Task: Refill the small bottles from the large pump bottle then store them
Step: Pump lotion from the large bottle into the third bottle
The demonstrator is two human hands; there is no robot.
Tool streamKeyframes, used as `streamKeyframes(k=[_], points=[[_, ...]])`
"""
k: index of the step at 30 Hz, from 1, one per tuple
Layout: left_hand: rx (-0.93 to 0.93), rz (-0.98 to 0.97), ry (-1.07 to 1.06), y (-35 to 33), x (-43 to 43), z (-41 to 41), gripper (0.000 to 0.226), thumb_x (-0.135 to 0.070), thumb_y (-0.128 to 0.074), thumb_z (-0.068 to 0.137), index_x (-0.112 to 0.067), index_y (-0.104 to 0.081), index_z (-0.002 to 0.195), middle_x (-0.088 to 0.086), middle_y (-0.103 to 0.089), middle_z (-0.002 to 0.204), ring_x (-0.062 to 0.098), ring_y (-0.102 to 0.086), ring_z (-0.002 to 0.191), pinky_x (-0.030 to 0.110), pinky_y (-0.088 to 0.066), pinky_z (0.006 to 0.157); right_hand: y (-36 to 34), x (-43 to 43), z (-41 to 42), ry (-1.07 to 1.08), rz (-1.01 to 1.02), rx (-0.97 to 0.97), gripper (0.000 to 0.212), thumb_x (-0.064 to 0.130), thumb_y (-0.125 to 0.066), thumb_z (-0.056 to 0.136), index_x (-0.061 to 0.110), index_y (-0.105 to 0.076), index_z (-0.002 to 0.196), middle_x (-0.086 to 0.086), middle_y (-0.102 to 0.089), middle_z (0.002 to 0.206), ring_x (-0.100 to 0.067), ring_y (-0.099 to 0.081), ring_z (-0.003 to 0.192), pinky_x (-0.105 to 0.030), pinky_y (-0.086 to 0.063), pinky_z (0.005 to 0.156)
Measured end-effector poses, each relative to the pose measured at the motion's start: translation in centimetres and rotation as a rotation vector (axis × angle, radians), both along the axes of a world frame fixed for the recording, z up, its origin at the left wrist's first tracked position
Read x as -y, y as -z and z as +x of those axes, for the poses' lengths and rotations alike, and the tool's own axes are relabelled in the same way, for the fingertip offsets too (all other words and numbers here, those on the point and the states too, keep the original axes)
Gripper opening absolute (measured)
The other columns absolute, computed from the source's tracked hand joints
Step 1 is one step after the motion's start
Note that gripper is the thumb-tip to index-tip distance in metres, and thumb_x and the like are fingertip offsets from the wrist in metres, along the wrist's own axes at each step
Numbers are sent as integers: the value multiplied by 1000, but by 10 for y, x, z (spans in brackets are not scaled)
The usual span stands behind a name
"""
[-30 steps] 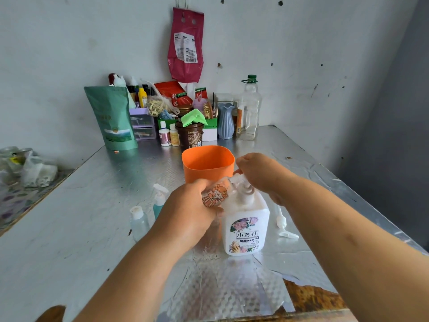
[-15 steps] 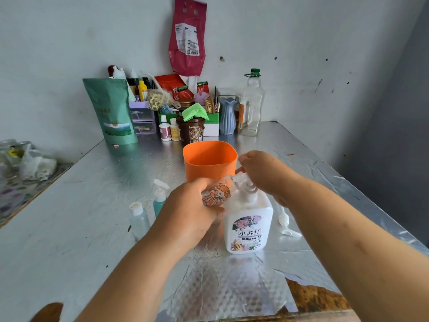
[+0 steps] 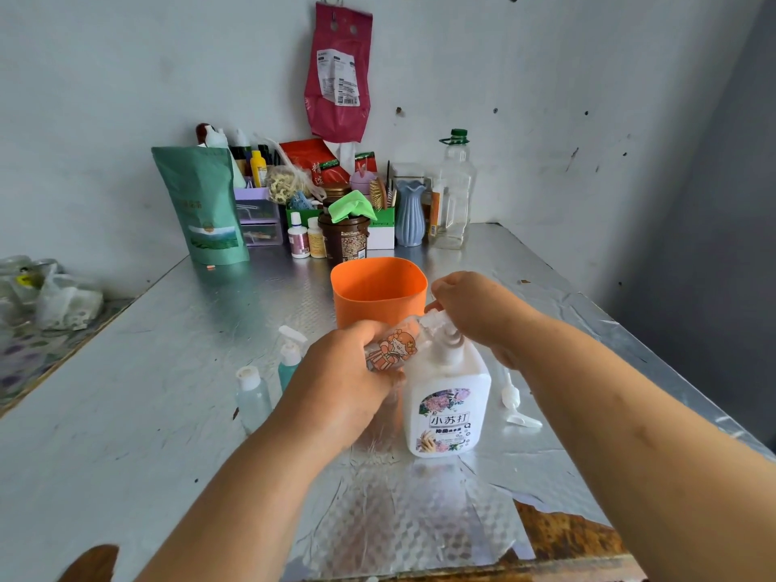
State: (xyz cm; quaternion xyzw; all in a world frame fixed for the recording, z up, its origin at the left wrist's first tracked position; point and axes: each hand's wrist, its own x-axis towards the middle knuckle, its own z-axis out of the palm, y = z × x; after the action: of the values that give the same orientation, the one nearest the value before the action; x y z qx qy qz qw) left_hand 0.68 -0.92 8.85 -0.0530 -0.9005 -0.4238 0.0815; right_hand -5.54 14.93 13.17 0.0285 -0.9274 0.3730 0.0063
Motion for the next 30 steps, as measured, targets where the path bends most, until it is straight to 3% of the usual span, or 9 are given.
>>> streamKeyframes(k=[18,30], points=[[35,37,12,8,-1,0,37,-21,-78,80,-34,-67,114,-16,-73,100,4,-67,92,35,-54,87,9,4,1,-16,61,13,34,8,-29,101,-4,-54,120,-25,-56,121,-39,-54,112,-42,-45,91],[2,13,10,-2,-1,1,35,-19,-76,81,-34,-68,111,-16,-73,97,4,-66,89,26,-52,78,-7,3,6,-16,25,33,45,27,-29,101,-6,-57,113,-29,-58,117,-42,-55,109,-43,-47,88]])
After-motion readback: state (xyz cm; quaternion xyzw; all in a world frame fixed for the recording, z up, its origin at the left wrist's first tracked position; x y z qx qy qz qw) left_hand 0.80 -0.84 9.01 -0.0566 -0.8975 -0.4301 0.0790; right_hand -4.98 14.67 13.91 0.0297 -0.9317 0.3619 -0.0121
